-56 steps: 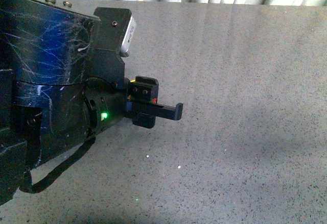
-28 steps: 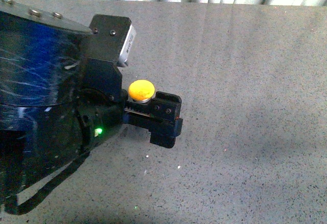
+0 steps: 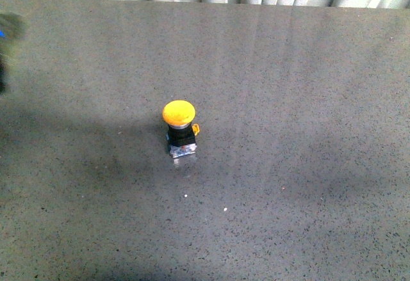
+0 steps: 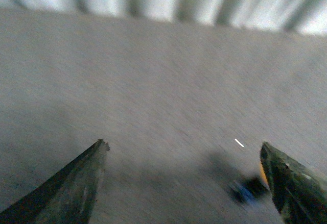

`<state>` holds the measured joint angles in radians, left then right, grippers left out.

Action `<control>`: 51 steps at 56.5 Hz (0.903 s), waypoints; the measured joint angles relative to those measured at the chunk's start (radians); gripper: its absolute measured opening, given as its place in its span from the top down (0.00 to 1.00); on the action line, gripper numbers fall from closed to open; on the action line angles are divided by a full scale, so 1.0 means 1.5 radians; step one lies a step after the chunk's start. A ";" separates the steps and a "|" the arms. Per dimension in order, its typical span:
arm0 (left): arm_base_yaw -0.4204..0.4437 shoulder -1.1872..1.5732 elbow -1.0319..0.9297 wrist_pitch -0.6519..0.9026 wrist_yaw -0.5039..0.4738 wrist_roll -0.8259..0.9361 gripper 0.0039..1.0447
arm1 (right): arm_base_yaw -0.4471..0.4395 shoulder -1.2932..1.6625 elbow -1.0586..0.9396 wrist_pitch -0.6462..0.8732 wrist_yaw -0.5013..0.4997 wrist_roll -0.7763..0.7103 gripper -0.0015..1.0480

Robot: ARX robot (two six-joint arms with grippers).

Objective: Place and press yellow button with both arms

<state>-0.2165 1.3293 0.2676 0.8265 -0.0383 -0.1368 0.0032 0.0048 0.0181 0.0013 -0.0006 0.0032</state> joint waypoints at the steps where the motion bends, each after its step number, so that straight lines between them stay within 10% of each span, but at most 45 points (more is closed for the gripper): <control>1: 0.009 -0.001 -0.008 0.024 -0.012 0.004 0.21 | 0.000 0.000 0.000 0.000 0.000 0.000 0.09; 9: 0.134 -0.104 -0.096 0.139 0.013 0.063 0.47 | 0.000 0.000 0.000 0.000 0.002 0.000 0.09; 25: 0.141 -0.275 -0.148 0.021 0.026 0.080 0.99 | -0.005 0.053 0.041 -0.107 -0.039 0.026 0.09; 31: 0.141 -0.336 -0.158 -0.027 0.026 0.084 0.99 | 0.010 0.260 0.148 -0.258 -0.033 0.064 0.09; 51: 0.142 -0.492 -0.170 -0.166 0.025 0.084 0.99 | 0.139 0.689 0.337 -0.041 0.021 0.031 0.09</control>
<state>-0.0029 0.5915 0.0128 0.5781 -0.0002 -0.0109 0.2111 1.0389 0.5243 -0.0601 0.0303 0.0490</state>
